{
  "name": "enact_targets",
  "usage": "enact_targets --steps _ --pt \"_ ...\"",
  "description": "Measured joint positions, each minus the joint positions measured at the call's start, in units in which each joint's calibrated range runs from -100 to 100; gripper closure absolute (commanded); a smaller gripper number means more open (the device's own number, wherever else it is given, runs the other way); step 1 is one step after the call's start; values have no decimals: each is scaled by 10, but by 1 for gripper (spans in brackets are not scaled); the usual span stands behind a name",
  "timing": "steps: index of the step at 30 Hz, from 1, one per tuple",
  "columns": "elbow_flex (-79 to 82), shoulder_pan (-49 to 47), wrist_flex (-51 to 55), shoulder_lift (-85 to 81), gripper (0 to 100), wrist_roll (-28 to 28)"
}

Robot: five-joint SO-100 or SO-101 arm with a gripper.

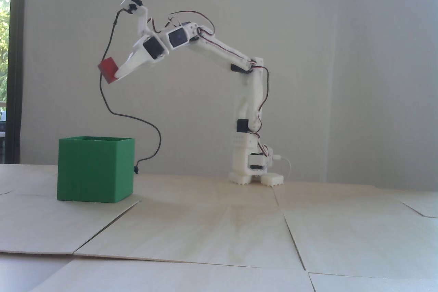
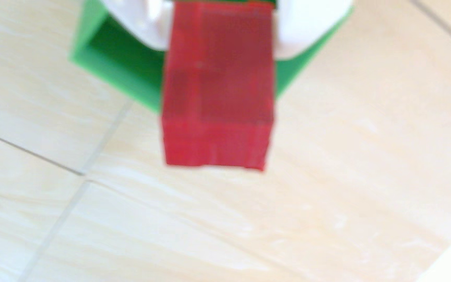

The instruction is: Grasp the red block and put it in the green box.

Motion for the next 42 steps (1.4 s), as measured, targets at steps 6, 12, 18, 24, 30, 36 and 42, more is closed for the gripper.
enact_targets --steps 6,12,18,24,30,36,42 --pt "0 -21 0 0 90 0" --pt "0 -17 0 0 56 0" --pt "0 -17 0 0 46 4" --pt "0 -17 0 0 60 4" --pt "0 -17 0 0 97 4" --pt "0 -28 0 0 98 4" --pt "0 -60 16 0 98 4"
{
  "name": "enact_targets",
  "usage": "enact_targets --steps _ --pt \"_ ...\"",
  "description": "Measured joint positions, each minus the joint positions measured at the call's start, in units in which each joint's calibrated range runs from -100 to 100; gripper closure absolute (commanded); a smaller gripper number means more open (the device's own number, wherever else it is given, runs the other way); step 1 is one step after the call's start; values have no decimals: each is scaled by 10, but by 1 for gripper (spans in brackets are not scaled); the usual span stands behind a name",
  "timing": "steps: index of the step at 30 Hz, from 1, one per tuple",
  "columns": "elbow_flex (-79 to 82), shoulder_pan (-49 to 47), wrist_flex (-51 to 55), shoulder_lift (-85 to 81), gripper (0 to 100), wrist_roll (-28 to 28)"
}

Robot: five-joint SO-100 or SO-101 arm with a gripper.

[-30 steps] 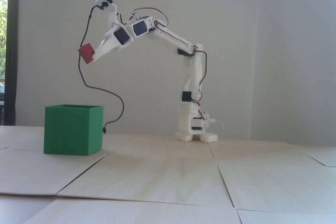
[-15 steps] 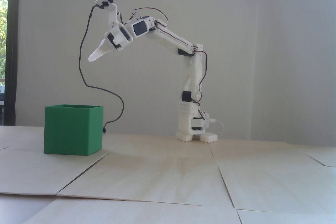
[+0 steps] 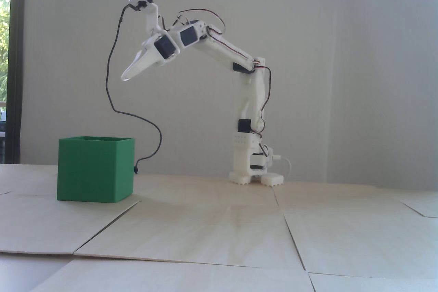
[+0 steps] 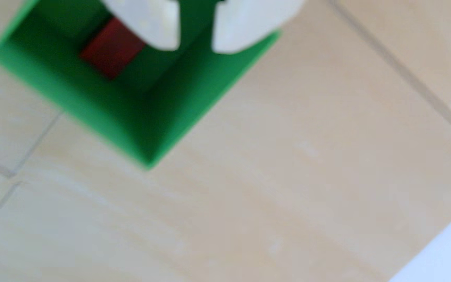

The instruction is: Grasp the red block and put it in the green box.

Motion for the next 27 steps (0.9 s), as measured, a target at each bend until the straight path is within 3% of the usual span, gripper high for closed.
enact_targets --steps 10,14,19,27 --pt "29 -172 364 -139 98 0" --pt "147 -255 398 -255 98 -13" --pt "444 -333 277 -479 98 -25" --pt "926 -351 -57 -790 98 3"
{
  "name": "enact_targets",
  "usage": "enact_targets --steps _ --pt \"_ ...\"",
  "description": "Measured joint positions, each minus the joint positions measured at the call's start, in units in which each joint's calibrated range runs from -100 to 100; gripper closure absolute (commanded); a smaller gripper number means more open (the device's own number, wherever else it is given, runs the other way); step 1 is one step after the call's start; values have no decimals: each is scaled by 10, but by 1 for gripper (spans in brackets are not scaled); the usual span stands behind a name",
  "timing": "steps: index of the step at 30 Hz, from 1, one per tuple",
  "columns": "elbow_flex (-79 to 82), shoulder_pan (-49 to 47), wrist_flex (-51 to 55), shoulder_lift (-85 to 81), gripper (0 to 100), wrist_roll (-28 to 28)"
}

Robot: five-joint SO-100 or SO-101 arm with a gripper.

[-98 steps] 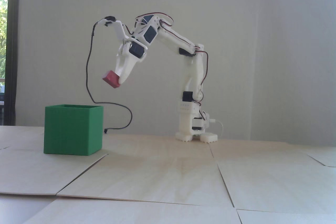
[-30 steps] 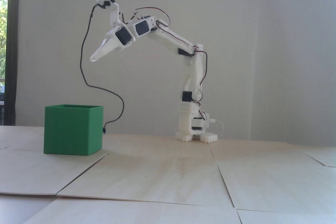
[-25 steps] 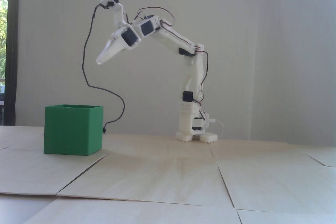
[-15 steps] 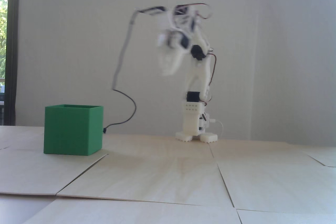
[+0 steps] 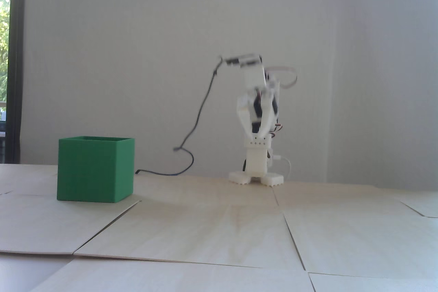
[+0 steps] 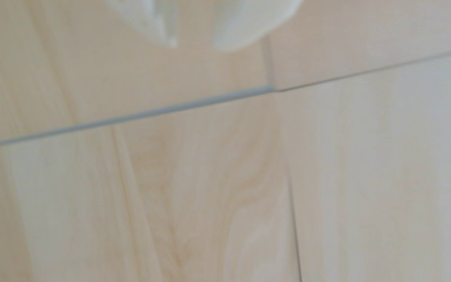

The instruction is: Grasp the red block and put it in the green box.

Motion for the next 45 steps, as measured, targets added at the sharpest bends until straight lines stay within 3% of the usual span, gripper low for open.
enact_targets --steps 4,7,17,25,45 --pt "150 -2 -47 -72 98 25" --pt "172 -2 -29 -101 98 26" --pt "172 -4 209 -107 97 29" --pt "171 -5 331 -113 97 29" --pt "171 -5 342 -113 97 30"
